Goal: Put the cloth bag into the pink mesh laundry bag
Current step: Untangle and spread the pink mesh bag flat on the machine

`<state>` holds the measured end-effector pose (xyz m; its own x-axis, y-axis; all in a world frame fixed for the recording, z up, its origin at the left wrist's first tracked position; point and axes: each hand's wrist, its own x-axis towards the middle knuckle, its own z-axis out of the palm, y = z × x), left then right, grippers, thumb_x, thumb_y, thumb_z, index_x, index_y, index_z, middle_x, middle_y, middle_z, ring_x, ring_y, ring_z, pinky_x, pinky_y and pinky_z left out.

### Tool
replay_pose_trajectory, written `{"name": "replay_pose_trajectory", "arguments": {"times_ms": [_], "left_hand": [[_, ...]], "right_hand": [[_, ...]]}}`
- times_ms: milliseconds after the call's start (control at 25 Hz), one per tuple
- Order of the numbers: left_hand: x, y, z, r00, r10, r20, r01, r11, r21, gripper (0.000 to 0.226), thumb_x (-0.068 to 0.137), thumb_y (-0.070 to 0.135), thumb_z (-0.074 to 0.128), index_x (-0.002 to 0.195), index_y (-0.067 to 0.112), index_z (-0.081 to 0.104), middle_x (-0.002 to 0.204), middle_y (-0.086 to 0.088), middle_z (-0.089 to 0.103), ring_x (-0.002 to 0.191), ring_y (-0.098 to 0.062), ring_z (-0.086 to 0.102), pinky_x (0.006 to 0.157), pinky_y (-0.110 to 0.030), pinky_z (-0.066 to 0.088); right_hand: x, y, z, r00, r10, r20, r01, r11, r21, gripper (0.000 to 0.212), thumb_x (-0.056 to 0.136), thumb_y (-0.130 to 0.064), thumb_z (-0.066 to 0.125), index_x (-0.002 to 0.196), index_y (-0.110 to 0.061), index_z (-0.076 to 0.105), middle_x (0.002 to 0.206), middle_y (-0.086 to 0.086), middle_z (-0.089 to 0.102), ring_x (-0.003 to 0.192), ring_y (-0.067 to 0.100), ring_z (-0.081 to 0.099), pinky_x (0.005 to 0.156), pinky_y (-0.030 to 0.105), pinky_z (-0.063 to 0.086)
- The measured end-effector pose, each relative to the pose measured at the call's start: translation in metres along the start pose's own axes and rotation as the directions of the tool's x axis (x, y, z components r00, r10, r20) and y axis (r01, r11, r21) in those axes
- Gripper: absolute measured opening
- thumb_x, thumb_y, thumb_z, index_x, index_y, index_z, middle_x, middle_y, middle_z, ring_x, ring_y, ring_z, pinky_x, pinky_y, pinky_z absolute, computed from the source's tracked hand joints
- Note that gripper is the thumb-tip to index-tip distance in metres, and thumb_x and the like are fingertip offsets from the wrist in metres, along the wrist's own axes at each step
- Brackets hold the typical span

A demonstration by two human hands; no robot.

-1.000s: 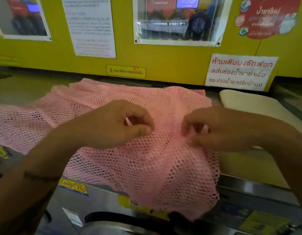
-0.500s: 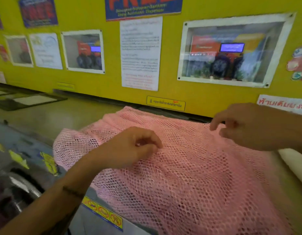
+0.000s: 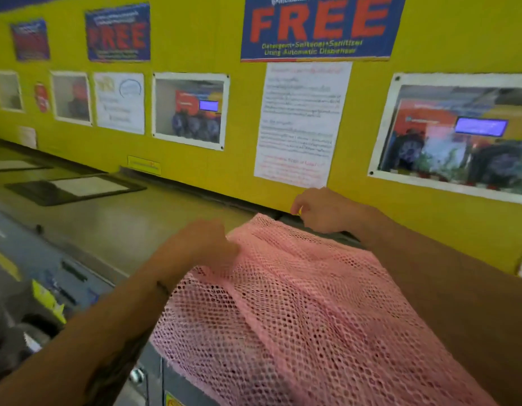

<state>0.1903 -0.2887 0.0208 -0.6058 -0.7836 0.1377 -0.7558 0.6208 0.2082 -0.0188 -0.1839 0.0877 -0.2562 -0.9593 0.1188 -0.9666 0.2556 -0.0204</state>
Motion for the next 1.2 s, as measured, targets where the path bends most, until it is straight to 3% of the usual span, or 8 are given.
{"name": "replay_pose_trajectory", "arguments": {"times_ms": [160, 240, 480, 600, 680, 760, 1000, 1200], "left_hand": [[0.005, 0.001, 0.012, 0.995, 0.095, 0.003, -0.095, 0.995, -0.030, 0.034, 0.083, 0.044, 0.056, 0.091, 0.015, 0.072, 0.105, -0.007, 0.067, 0.094, -0.025, 0.060, 0.084, -0.035, 0.049], [0.003, -0.001, 0.007, 0.990, 0.130, -0.061, -0.137, 0.984, -0.111, 0.025, 0.086, 0.035, 0.054, 0.095, 0.020, 0.071, 0.106, -0.003, 0.069, 0.092, -0.022, 0.060, 0.084, -0.035, 0.049], [-0.029, -0.029, -0.051, 0.976, 0.097, -0.195, -0.183, 0.848, -0.497, 0.013, 0.091, 0.031, 0.057, 0.085, 0.028, 0.068, 0.079, 0.004, 0.072, 0.064, -0.010, 0.066, 0.064, -0.030, 0.053], [-0.055, -0.065, -0.076, 0.999, 0.010, 0.045, 0.004, 0.953, -0.304, 0.011, 0.077, 0.044, 0.068, 0.088, 0.042, 0.069, 0.066, 0.008, 0.068, 0.051, -0.002, 0.061, 0.059, -0.028, 0.050], [-0.072, -0.077, -0.076, 0.959, -0.134, 0.249, 0.123, 0.991, 0.060, 0.035, 0.075, 0.042, 0.072, 0.108, 0.044, 0.061, 0.070, 0.013, 0.056, 0.061, -0.002, 0.058, 0.067, -0.025, 0.049], [-0.078, -0.078, -0.072, 0.963, -0.195, 0.187, 0.154, 0.965, 0.211, 0.046, 0.081, 0.037, 0.069, 0.124, 0.039, 0.052, 0.080, 0.020, 0.047, 0.079, -0.007, 0.055, 0.078, -0.022, 0.044], [-0.073, -0.017, -0.011, 0.943, 0.224, -0.247, -0.285, 0.926, -0.247, 0.043, 0.091, 0.053, 0.050, 0.128, 0.032, 0.055, 0.125, 0.006, 0.057, 0.113, -0.011, 0.053, 0.098, -0.035, 0.044], [-0.049, -0.034, 0.023, 0.960, 0.106, 0.261, -0.112, 0.994, 0.009, 0.076, 0.083, 0.078, 0.023, 0.150, 0.045, 0.015, 0.164, 0.007, 0.008, 0.150, -0.019, 0.010, 0.118, -0.056, 0.006]], "right_hand": [[0.049, -0.011, 0.047, 0.975, 0.048, 0.216, -0.045, 0.999, -0.016, 0.021, 0.080, -0.015, 0.056, 0.089, 0.002, 0.064, 0.095, 0.017, 0.065, 0.085, 0.028, 0.062, 0.069, 0.036, 0.052], [0.061, -0.011, 0.048, 0.969, 0.063, 0.238, -0.056, 0.998, -0.034, 0.012, 0.082, -0.011, 0.054, 0.073, -0.004, 0.053, 0.073, 0.010, 0.051, 0.064, 0.020, 0.047, 0.055, 0.032, 0.035], [0.095, 0.008, 0.021, 0.896, 0.217, -0.387, -0.163, 0.972, 0.168, 0.012, 0.083, -0.014, 0.052, 0.094, -0.015, 0.051, 0.094, 0.005, 0.057, 0.085, 0.028, 0.056, 0.064, 0.033, 0.041], [0.110, 0.020, 0.032, 0.974, 0.203, -0.100, -0.205, 0.979, -0.011, 0.011, 0.084, -0.021, 0.055, 0.092, -0.013, 0.055, 0.098, 0.007, 0.059, 0.087, 0.028, 0.059, 0.069, 0.034, 0.047], [0.113, 0.020, 0.047, 0.980, 0.187, 0.067, -0.181, 0.980, -0.088, 0.018, 0.085, -0.027, 0.058, 0.079, -0.010, 0.056, 0.084, 0.007, 0.058, 0.077, 0.025, 0.057, 0.064, 0.032, 0.044], [0.113, 0.017, 0.053, 0.986, 0.137, 0.093, -0.133, 0.990, -0.052, 0.024, 0.087, -0.031, 0.056, 0.085, -0.008, 0.062, 0.083, 0.009, 0.060, 0.077, 0.025, 0.058, 0.062, 0.031, 0.046], [0.090, 0.002, 0.045, 0.975, 0.071, 0.210, -0.060, 0.997, -0.056, 0.033, 0.086, -0.031, 0.052, 0.107, -0.013, 0.069, 0.113, 0.008, 0.068, 0.099, 0.025, 0.063, 0.092, 0.046, 0.053], [0.049, -0.003, 0.028, 0.935, 0.084, 0.345, -0.037, 0.990, -0.139, 0.052, 0.094, -0.045, 0.054, 0.134, -0.012, 0.055, 0.142, 0.005, 0.052, 0.127, 0.030, 0.051, 0.099, 0.048, 0.046]]}}
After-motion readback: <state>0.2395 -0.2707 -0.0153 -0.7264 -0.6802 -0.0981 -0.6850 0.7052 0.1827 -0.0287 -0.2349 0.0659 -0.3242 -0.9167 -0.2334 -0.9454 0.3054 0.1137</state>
